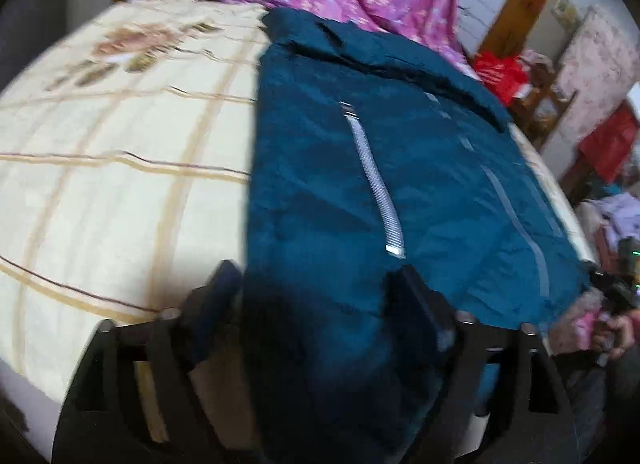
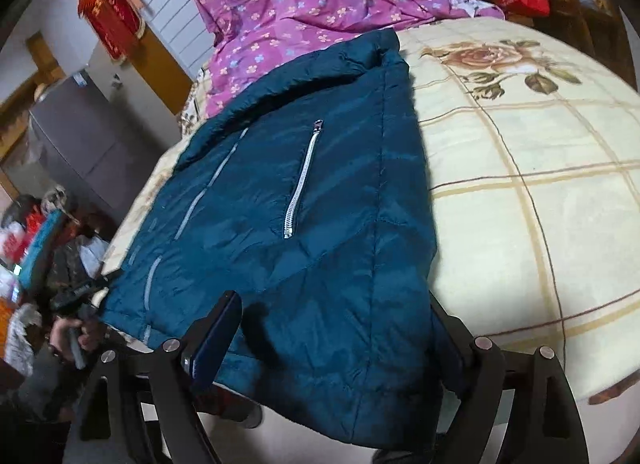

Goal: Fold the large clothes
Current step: 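Grasp the jacket hem with the left and right grippers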

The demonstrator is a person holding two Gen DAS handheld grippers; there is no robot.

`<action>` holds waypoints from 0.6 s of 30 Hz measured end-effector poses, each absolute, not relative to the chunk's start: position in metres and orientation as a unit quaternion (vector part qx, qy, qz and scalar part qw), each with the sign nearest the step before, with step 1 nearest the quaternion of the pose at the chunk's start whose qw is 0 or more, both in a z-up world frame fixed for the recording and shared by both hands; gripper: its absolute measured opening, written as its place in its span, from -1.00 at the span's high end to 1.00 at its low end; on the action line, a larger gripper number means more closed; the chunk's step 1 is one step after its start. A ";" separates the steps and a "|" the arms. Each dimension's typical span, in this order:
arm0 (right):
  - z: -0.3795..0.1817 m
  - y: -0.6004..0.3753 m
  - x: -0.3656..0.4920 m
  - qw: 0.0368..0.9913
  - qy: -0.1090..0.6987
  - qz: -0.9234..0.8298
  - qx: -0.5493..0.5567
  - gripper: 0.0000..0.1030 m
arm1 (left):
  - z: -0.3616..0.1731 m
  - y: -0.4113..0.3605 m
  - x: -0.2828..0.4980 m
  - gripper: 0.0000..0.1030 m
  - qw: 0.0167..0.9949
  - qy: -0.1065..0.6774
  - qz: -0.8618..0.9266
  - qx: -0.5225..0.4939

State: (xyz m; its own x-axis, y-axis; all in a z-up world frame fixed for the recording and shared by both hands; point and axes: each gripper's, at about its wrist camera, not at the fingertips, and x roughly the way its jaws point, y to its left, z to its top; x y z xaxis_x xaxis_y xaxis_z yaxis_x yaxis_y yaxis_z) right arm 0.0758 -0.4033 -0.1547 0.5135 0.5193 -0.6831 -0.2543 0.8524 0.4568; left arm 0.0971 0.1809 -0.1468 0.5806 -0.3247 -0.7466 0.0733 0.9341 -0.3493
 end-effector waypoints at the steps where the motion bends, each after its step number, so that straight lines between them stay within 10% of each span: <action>1: -0.155 -0.406 0.075 0.854 0.439 0.230 0.159 -0.66 | -0.147 0.181 0.096 -0.73 0.874 0.446 -0.126 -0.150; 18: -0.160 -0.402 0.097 0.825 0.435 0.294 0.208 -0.66 | -0.146 0.153 0.097 -0.86 0.866 0.455 -0.181 -0.103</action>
